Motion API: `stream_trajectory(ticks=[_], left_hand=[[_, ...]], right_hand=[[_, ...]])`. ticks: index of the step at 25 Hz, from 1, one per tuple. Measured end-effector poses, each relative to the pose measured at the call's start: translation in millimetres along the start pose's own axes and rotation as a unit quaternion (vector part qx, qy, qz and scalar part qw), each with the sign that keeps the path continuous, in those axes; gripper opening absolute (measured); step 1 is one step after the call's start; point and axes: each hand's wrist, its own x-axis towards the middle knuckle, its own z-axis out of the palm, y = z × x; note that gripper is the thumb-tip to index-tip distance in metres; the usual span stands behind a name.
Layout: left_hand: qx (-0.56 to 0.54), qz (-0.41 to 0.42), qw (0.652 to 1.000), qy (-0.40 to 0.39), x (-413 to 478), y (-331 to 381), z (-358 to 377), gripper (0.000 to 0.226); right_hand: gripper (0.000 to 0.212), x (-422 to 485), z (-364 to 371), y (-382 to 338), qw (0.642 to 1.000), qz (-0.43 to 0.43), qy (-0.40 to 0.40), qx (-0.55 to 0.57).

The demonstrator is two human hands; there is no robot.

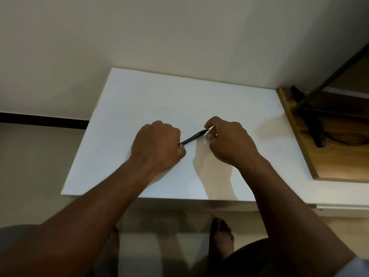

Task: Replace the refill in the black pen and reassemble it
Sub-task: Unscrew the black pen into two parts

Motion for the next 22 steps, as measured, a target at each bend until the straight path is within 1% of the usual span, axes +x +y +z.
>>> stream_trajectory(ticks=[2,4,5,7,11,14,19,22], left_hand=[[-0.032,-0.003,0.999,0.010,0,-4,-5,0.023],[-0.066,0.000,0.997,0.028,1,-6,-9,0.020],[-0.079,0.002,0.996,0.038,2,-7,-11,0.019],[-0.096,0.005,0.994,0.059,3,-9,-13,0.017],[-0.124,-0.006,0.989,0.080,4,-10,-15,0.013],[-0.155,-0.010,0.984,0.091,4,-10,-13,0.017],[-0.193,0.024,0.976,0.099,2,-3,-11,0.031],[-0.187,0.019,0.975,0.118,2,-2,-10,0.028]], right_hand=[[0.032,3,-1,4,0.999,0.013,0.014,0.044],[0.020,7,-2,3,0.986,0.029,0.040,0.157],[0.013,8,-3,1,0.974,0.039,0.054,0.215],[0.010,8,-6,-2,0.951,0.055,0.067,0.297],[0.008,3,-14,-6,0.889,0.087,0.028,0.448],[0.009,-1,-15,-11,0.865,0.096,0.020,0.491],[0.011,-7,-9,-19,0.840,0.109,-0.016,0.532],[0.017,-16,6,-29,0.801,0.129,-0.050,0.582]])
